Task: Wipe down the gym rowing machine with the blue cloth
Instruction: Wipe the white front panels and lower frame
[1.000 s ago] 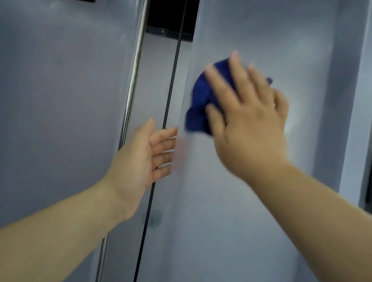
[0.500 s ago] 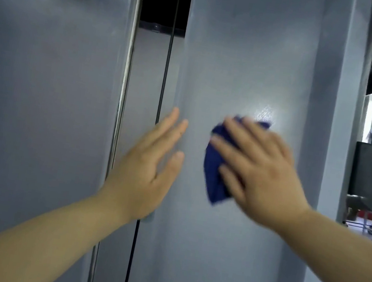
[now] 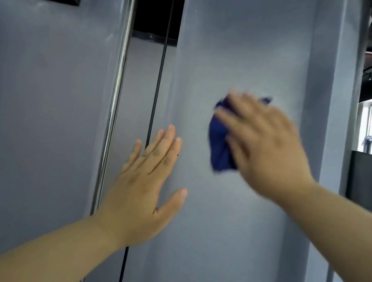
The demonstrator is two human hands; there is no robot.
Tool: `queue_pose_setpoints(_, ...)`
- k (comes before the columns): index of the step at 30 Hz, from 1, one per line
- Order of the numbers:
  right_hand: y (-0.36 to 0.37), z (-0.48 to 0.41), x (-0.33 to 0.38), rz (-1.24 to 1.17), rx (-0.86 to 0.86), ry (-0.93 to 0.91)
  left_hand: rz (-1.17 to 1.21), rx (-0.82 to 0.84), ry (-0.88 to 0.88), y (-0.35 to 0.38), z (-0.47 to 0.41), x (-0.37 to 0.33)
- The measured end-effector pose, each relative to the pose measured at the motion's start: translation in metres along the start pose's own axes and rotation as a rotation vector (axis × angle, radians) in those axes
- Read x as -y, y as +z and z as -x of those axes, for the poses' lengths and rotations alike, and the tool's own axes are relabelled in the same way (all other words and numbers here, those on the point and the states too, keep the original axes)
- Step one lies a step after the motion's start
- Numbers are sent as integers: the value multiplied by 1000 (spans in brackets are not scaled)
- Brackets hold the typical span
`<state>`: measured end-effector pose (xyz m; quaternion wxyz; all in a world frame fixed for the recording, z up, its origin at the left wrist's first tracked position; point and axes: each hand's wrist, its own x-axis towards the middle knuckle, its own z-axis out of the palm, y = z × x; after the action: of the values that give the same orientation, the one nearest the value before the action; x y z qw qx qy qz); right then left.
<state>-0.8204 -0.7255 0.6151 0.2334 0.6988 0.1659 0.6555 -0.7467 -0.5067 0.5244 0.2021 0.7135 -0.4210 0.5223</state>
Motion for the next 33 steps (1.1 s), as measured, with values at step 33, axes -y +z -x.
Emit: queue_pose_setpoints(33,-22,72,7,37,137,173,-65,-200,-36,40,1,-10)
